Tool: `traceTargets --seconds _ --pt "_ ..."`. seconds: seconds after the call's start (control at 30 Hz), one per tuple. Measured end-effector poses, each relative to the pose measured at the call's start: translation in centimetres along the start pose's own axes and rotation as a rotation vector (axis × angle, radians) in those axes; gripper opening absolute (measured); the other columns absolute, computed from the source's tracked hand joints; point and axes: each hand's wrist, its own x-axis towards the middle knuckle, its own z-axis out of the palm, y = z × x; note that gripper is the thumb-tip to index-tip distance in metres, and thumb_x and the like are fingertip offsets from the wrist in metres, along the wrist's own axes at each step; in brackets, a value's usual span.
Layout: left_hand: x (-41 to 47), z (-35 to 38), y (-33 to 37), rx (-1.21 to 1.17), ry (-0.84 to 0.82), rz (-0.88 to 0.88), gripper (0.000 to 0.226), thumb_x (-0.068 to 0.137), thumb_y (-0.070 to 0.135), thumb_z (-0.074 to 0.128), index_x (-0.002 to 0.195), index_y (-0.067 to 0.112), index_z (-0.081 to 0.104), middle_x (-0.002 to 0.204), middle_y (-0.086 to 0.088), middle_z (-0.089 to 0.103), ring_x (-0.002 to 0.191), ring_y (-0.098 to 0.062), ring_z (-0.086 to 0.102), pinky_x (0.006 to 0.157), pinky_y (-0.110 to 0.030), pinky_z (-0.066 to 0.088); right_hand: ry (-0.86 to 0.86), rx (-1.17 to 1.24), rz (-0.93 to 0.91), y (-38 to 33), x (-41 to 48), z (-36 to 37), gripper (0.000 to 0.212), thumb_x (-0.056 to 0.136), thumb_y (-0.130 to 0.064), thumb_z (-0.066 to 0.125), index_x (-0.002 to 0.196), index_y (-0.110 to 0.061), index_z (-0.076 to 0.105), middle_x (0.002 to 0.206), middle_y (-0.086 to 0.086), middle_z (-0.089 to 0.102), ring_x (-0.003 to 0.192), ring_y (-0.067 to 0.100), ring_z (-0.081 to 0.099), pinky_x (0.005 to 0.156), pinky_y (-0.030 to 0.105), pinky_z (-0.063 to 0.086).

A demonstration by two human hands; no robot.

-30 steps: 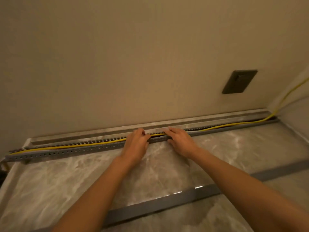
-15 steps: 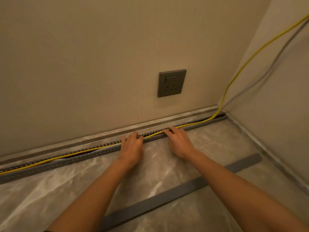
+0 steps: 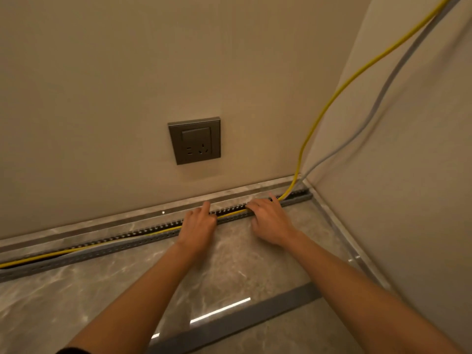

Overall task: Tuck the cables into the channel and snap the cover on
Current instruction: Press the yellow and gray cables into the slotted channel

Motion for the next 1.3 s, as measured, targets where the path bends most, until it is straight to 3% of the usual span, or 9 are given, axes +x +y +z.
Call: traceTargets --seconds 0.1,0.2,0.3,0.4,0.5,0.73,0.9,1.1,1.3 --pt "1.4 -0.3 0.2 0.029 0.005 0.073 0.03 0.094 0.016 0.04 0.119 0.007 0.054 0.128 -0.011 0.042 0.12 -0.028 0.041 0.096 -0.036 0.032 0.372 0.146 0.31 1.6 0.8 -0.3 0.023 0.07 -0.012 0.04 0.068 -0.003 0.062 0.068 0.014 0.063 0.067 0.032 0.064 0.072 0.03 0.036" --pt "2.7 -0.8 1.5 -0.038 -0.007 0.099 0.032 0.094 0.021 0.044 0.119 0.003 0.052 0.128 -0.012 0.044 0.119 -0.029 0.042 0.096 -0.036 0.035 0.548 0.43 0.775 3.1 1.2 -1.3 0.013 0.079 -0.01 0.054 0.084 0.002 0.058 0.091 0.023 0.061 0.094 0.038 0.057 0.083 0.035 0.032" --pt "3.4 -0.8 3.0 -0.093 -0.035 0.07 0.032 0.094 0.02 0.043 0.12 0.002 0.047 0.127 -0.016 0.047 0.115 -0.034 0.05 0.091 -0.041 0.04 0.483 0.546 0.975 4.4 1.9 -1.3 0.044 0.081 -0.024 0.067 0.111 0.005 0.05 0.121 0.024 0.051 0.118 0.037 0.044 0.1 0.038 0.03" --pt "3.9 -0.7 3.4 -0.075 -0.019 0.126 0.031 0.096 0.019 0.041 0.124 0.005 0.041 0.126 -0.017 0.049 0.114 -0.035 0.051 0.087 -0.042 0.042 0.402 0.597 0.994 5.0 2.3 -0.7 0.051 0.085 -0.03 0.062 0.121 0.004 0.05 0.133 0.023 0.041 0.126 0.037 0.038 0.104 0.037 0.029" --pt "4.1 -0.6 2.8 -0.073 -0.007 0.187 0.033 0.096 0.023 0.042 0.125 0.008 0.04 0.126 -0.015 0.049 0.115 -0.033 0.049 0.086 -0.041 0.042 0.368 0.57 0.986 5.8 1.9 0.1 0.043 0.086 -0.036 0.059 0.112 -0.002 0.061 0.139 0.02 0.037 0.13 0.035 0.034 0.107 0.036 0.027" --pt "3.4 -1.3 1.5 -0.103 0.036 0.266 0.033 0.094 0.029 0.044 0.123 0.013 0.042 0.127 -0.01 0.048 0.114 -0.028 0.049 0.083 -0.038 0.041 0.318 0.559 0.955 7.2 1.0 -1.1 0.051 0.081 -0.043 0.064 0.117 -0.008 0.057 0.126 0.018 0.046 0.123 0.034 0.039 0.101 0.038 0.035" --pt "2.6 -2.0 0.3 -0.07 0.016 0.265 0.031 0.094 0.029 0.046 0.119 0.012 0.044 0.126 -0.009 0.048 0.112 -0.028 0.05 0.08 -0.037 0.042 0.25 0.58 0.849 6.8 1.3 -0.5 0.035 0.081 -0.049 0.059 0.083 -0.014 0.062 0.1 0.02 0.064 0.105 0.034 0.054 0.091 0.04 0.045" --pt "2.0 -2.7 -0.6 -0.095 0.028 0.238 0.029 0.094 0.028 0.046 0.117 0.011 0.045 0.123 -0.009 0.051 0.108 -0.029 0.052 0.08 -0.037 0.041 0.219 0.635 0.775 6.7 2.1 -0.5 0.038 0.087 -0.039 0.056 0.117 -0.018 0.066 0.113 0.019 0.062 0.114 0.035 0.054 0.099 0.042 0.045" --pt "1.5 -2.9 -0.8 -0.132 0.007 0.248 0.027 0.093 0.029 0.048 0.116 0.015 0.042 0.123 -0.006 0.053 0.104 -0.027 0.053 0.072 -0.033 0.034 0.356 0.907 0.856 7.7 1.4 -1.0 0.028 0.09 -0.012 0.054 0.114 -0.001 0.065 0.116 0.019 0.066 0.104 0.025 0.059 0.089 0.029 0.042"
